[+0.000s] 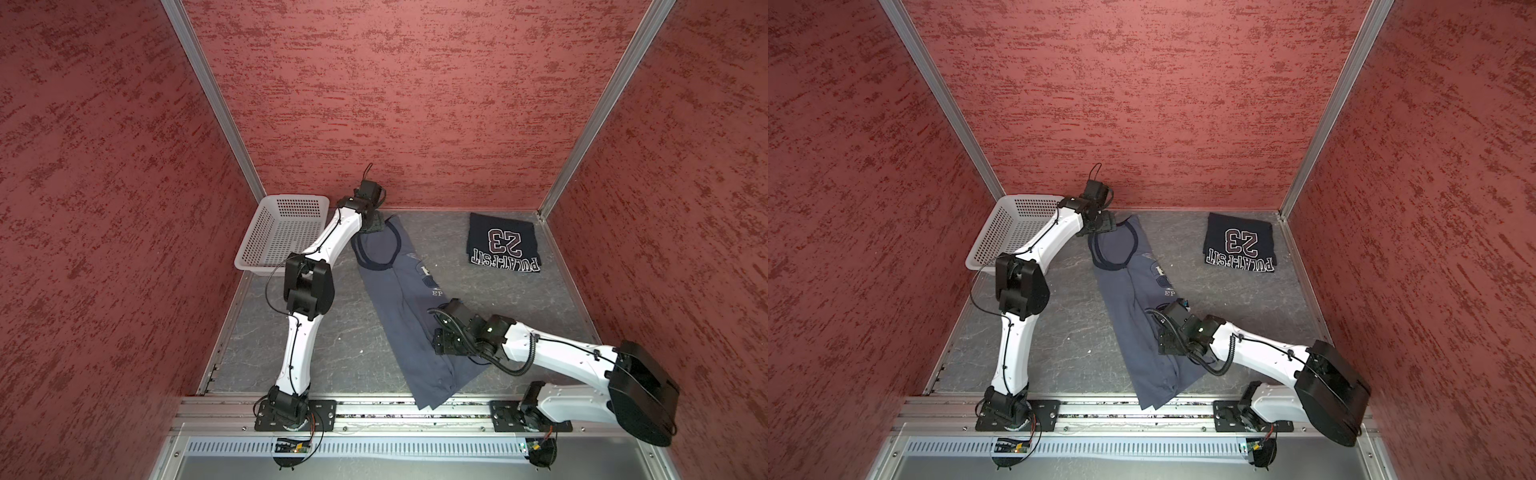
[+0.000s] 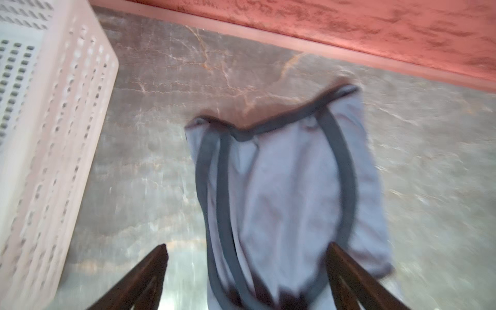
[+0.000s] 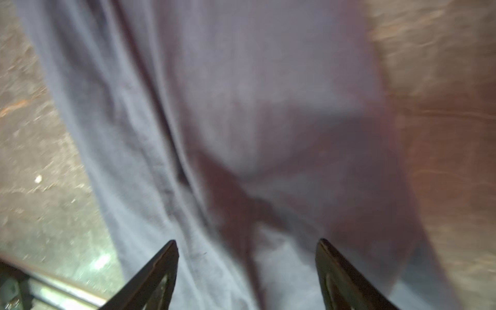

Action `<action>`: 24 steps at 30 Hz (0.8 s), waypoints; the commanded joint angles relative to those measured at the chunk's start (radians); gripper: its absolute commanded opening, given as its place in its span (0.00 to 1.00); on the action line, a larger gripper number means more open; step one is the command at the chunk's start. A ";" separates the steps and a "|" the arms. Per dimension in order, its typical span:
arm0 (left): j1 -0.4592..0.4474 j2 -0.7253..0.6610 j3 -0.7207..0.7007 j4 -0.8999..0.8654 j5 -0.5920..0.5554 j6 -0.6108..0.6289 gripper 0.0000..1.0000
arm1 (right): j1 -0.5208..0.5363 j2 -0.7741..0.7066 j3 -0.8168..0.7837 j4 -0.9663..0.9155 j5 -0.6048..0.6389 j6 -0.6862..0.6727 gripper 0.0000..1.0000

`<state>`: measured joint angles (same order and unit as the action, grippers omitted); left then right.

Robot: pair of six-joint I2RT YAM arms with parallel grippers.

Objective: Fold and stack tank tops
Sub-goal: Smooth out the tank top at the center of the table, then rotate the tank top at the center of the table.

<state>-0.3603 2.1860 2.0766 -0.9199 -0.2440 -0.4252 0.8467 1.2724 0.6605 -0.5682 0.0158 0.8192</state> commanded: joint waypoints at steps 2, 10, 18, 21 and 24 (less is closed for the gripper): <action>-0.027 -0.153 -0.358 0.141 0.062 -0.104 0.86 | -0.065 0.019 0.018 -0.033 0.034 -0.030 0.81; -0.138 -0.231 -0.677 0.255 0.171 -0.178 0.70 | -0.138 0.096 0.026 0.014 -0.005 -0.086 0.76; -0.131 -0.101 -0.625 0.296 0.173 -0.135 0.61 | -0.104 0.116 -0.047 0.101 -0.101 -0.021 0.68; -0.105 -0.042 -0.562 0.298 0.190 -0.104 0.60 | -0.059 0.120 -0.068 0.123 -0.147 0.025 0.67; -0.081 0.016 -0.482 0.280 0.179 -0.054 0.60 | -0.013 0.106 -0.094 0.148 -0.185 0.086 0.67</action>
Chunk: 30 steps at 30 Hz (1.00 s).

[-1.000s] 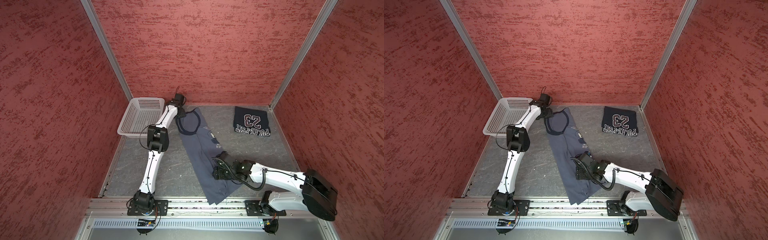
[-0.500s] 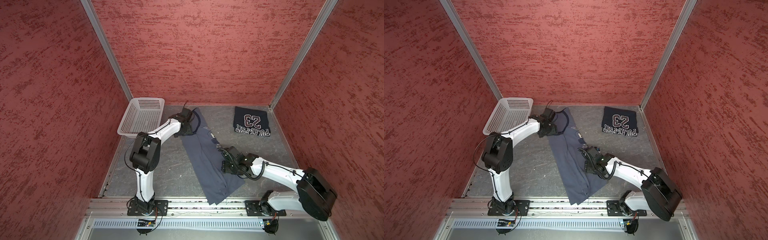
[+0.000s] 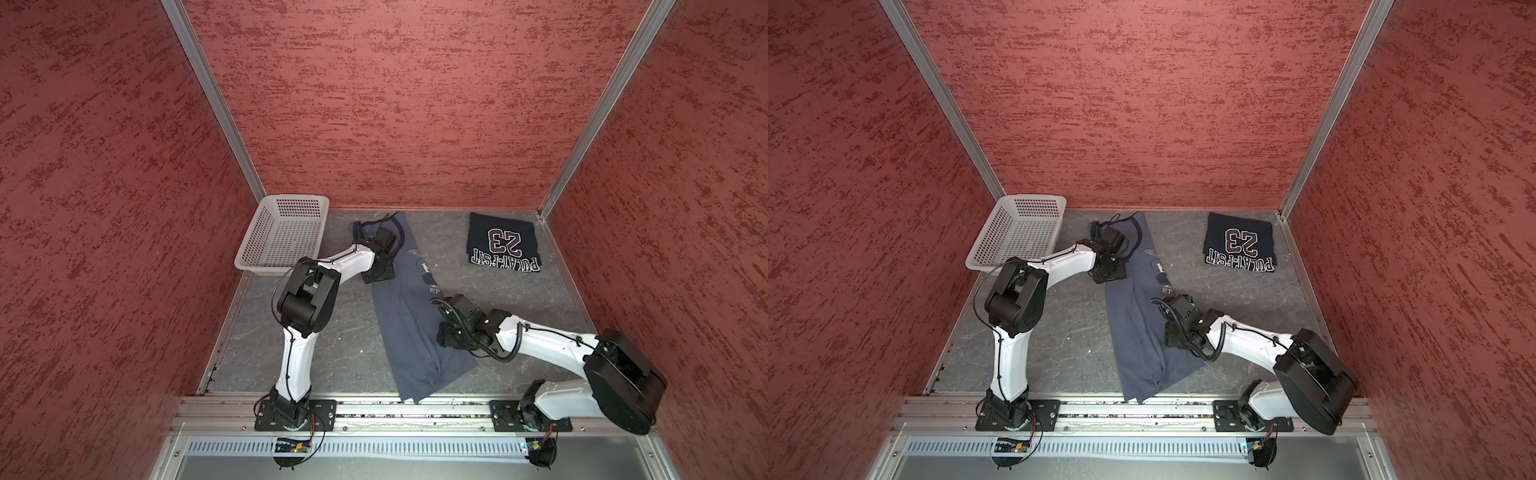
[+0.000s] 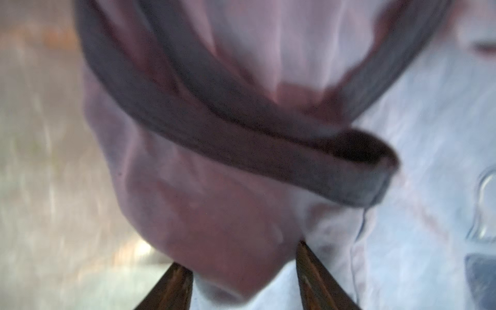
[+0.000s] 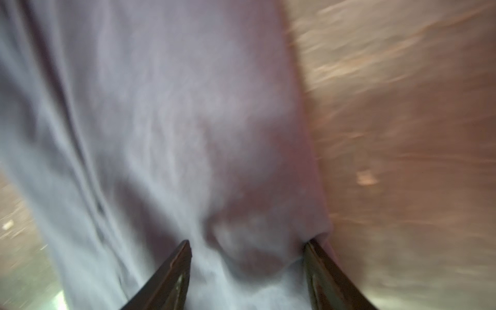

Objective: Fold and stack tank tops
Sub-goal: Rotate the tank top at the center of the table.

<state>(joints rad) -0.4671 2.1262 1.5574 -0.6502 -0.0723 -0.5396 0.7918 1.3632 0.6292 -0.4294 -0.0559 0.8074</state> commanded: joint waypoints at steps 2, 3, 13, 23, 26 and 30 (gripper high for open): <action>0.036 0.102 0.092 0.003 0.014 0.097 0.60 | 0.069 0.000 -0.080 0.043 -0.138 0.125 0.68; 0.036 0.110 0.119 -0.006 0.015 0.112 0.60 | 0.079 -0.002 -0.083 0.052 -0.145 0.133 0.68; -0.020 -0.256 -0.118 -0.065 -0.012 0.081 0.83 | 0.095 -0.224 -0.015 -0.169 -0.009 0.161 0.71; -0.165 -0.837 -0.708 -0.162 0.155 -0.126 0.82 | 0.095 -0.367 -0.106 -0.230 -0.071 0.190 0.68; -0.259 -0.908 -0.793 -0.198 0.212 -0.206 0.81 | 0.095 -0.375 -0.132 -0.204 -0.104 0.196 0.66; -0.370 -0.945 -0.862 -0.210 0.268 -0.309 0.78 | 0.095 -0.383 -0.168 -0.182 -0.126 0.207 0.61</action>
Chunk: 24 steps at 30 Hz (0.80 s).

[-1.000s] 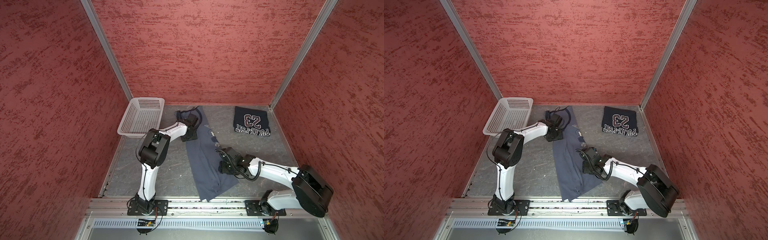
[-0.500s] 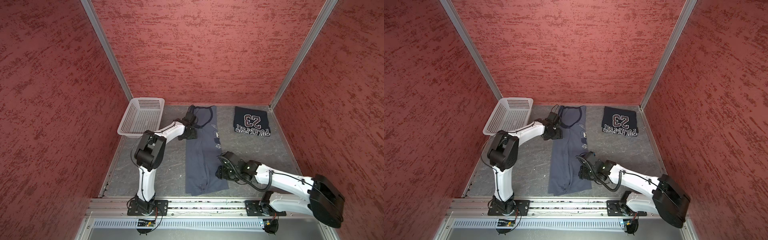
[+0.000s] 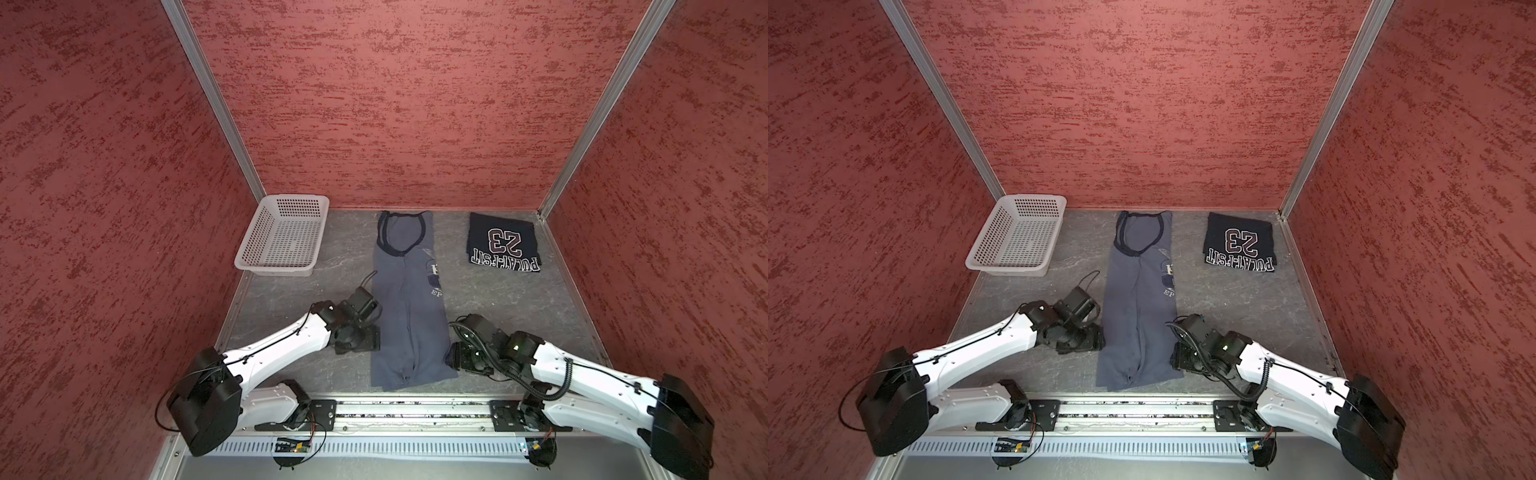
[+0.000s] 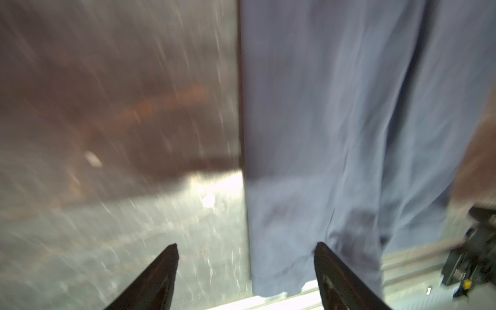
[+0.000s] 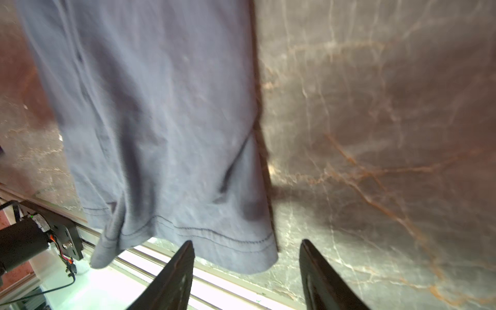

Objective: Fold and stack tank tops
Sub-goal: Rotate the tank top at the center of the table.

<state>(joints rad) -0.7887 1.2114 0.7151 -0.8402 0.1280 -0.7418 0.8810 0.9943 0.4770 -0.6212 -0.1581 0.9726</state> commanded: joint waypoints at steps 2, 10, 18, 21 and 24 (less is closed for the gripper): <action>-0.100 -0.043 -0.049 -0.019 0.081 -0.160 0.77 | 0.006 -0.021 -0.033 0.022 -0.031 0.048 0.59; -0.197 -0.021 -0.139 0.092 0.134 -0.253 0.71 | 0.005 0.024 -0.073 0.113 -0.055 0.050 0.52; -0.224 0.048 -0.165 0.234 0.151 -0.270 0.66 | 0.006 0.043 -0.080 0.153 -0.058 0.049 0.39; -0.224 0.073 -0.166 0.273 0.154 -0.270 0.62 | 0.007 0.048 -0.089 0.171 -0.069 0.050 0.34; -0.225 0.089 -0.164 0.294 0.158 -0.265 0.54 | 0.008 0.053 -0.095 0.186 -0.075 0.055 0.29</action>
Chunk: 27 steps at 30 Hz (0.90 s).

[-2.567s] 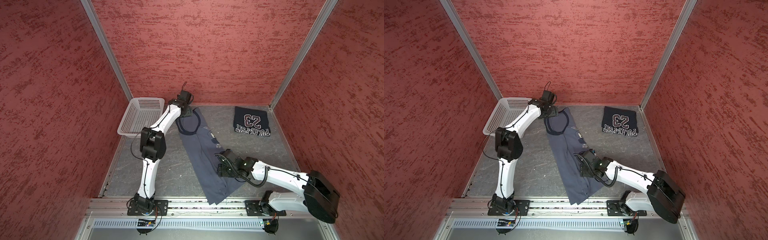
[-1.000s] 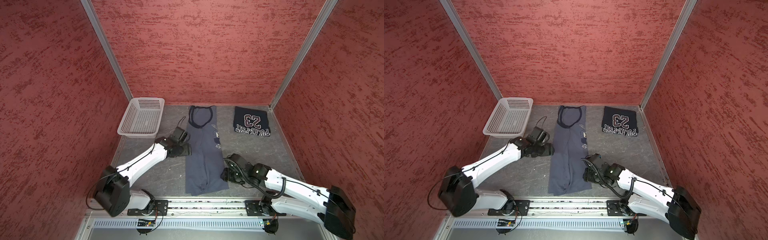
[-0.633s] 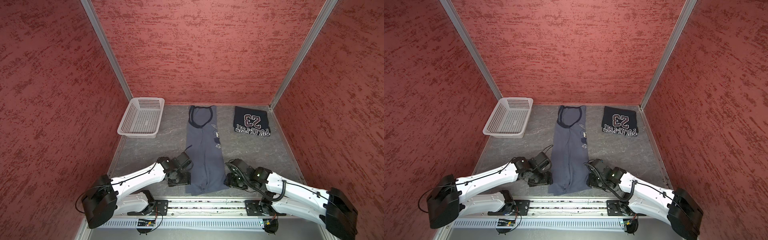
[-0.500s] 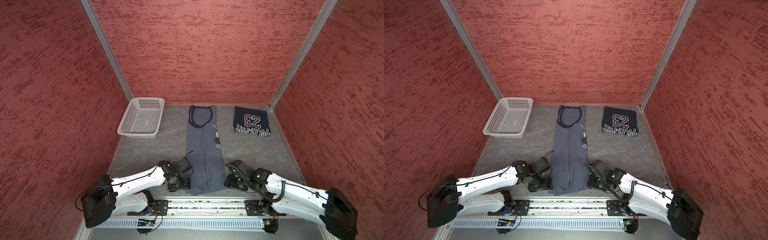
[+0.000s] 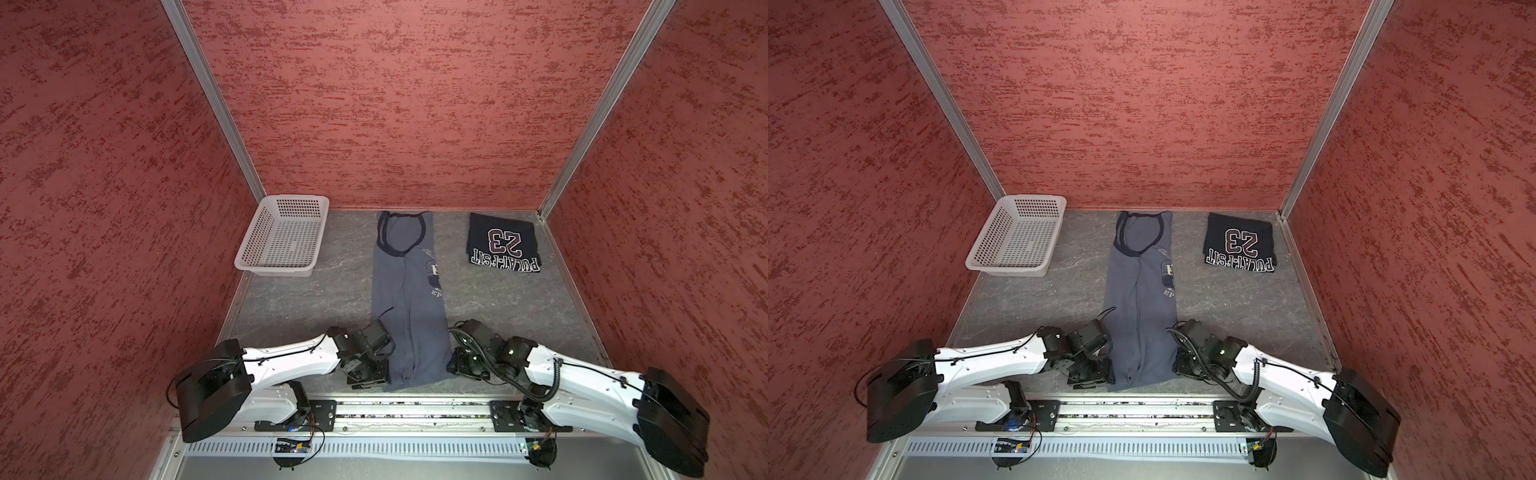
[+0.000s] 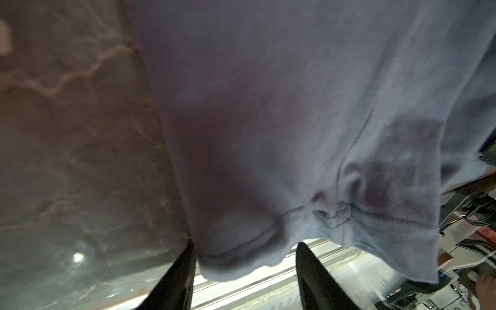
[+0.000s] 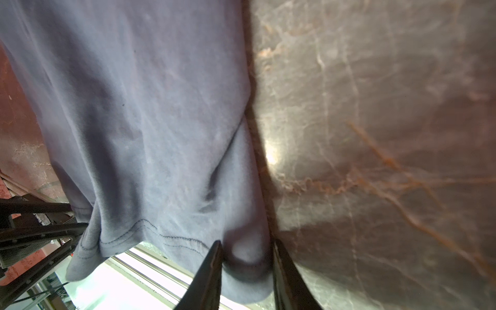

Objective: Fold and stack tank tops
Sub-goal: Rotate the tank top at the center of the table, then fold the tank top at the top-center of the table.

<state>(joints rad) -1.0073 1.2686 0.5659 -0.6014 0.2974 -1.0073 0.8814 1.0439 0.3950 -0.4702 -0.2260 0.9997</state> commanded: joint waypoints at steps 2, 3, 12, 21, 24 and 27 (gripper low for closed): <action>-0.006 0.031 -0.004 0.046 -0.017 0.007 0.45 | 0.008 0.002 -0.011 0.045 -0.009 0.031 0.24; -0.007 0.026 0.005 0.032 -0.027 0.014 0.38 | 0.008 0.002 -0.004 0.045 -0.010 0.030 0.20; 0.132 -0.057 0.199 -0.081 -0.131 0.174 0.06 | -0.027 -0.006 0.237 -0.131 0.132 -0.070 0.03; 0.403 0.186 0.461 0.019 -0.047 0.402 0.04 | -0.307 0.254 0.524 -0.015 0.138 -0.382 0.00; 0.457 0.278 0.546 0.045 -0.058 0.423 0.05 | -0.380 0.360 0.622 0.026 0.144 -0.460 0.00; 0.520 0.380 0.639 0.063 -0.053 0.446 0.04 | -0.450 0.476 0.707 0.067 0.099 -0.507 0.00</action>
<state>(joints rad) -0.5350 1.5867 1.1328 -0.5816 0.2352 -0.6262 0.4828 1.4548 1.0309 -0.4740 -0.1276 0.5961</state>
